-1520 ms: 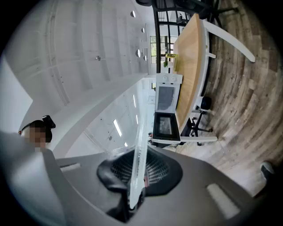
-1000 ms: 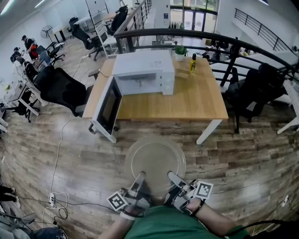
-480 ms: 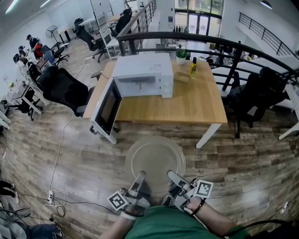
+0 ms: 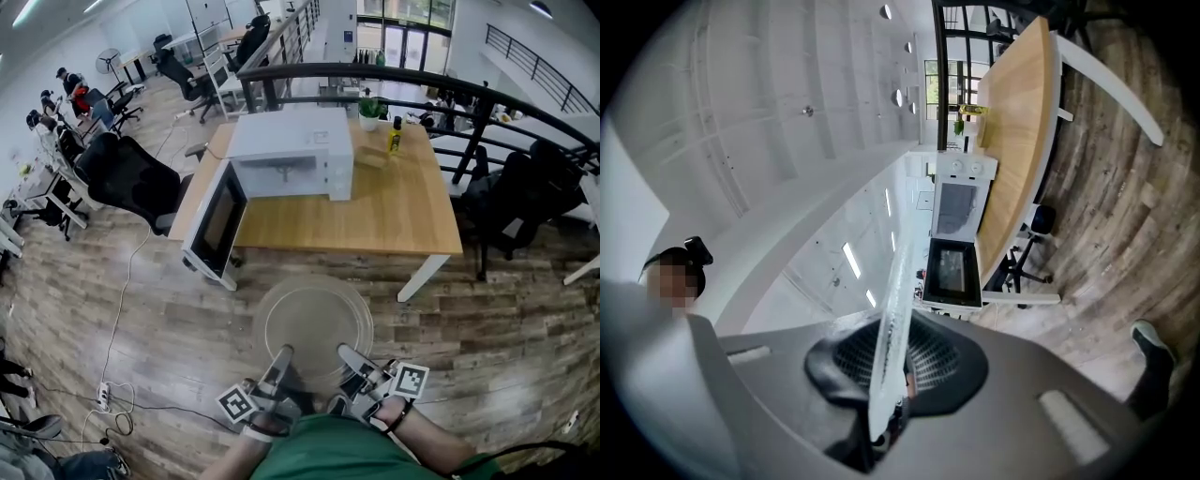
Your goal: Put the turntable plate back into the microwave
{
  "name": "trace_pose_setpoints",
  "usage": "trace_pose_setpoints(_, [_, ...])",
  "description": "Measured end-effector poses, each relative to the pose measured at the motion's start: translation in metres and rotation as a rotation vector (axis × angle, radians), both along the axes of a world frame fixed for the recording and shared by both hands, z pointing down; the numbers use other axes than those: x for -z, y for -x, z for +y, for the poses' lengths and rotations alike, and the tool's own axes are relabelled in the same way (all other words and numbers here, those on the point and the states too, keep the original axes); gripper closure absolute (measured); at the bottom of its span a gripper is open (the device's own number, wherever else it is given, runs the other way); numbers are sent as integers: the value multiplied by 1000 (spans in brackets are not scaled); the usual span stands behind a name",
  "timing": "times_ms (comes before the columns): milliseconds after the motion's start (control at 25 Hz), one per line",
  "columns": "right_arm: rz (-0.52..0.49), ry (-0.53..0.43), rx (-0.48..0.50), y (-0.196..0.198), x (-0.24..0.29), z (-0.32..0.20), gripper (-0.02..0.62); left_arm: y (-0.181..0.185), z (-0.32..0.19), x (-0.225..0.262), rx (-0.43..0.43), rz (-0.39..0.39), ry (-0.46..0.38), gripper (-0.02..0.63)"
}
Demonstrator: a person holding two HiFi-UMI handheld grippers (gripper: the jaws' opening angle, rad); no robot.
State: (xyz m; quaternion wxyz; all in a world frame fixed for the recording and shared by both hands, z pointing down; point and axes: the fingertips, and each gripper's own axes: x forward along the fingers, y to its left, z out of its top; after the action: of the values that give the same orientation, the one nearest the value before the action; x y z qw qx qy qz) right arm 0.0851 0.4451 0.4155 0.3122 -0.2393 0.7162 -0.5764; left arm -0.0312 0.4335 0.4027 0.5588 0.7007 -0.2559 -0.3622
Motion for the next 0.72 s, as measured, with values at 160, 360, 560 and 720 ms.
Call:
trace_pose_setpoints(160, [-1,23,-33,0,-4,-28,554,-1,-31,-3,-27,14,7,563])
trace_pose_setpoints(360, [12,24,-79,3,-3,-77,555,3,-87,-3,-72,32,3,563])
trace_pose_setpoints(560, [21,27,-116,17,-1,-126,555,16,-140,-4,-105,50,11,563])
trace_pose_setpoints(720, [32,28,-131,30,-2,-160,555,28,-176,-6,-125,60,14,563])
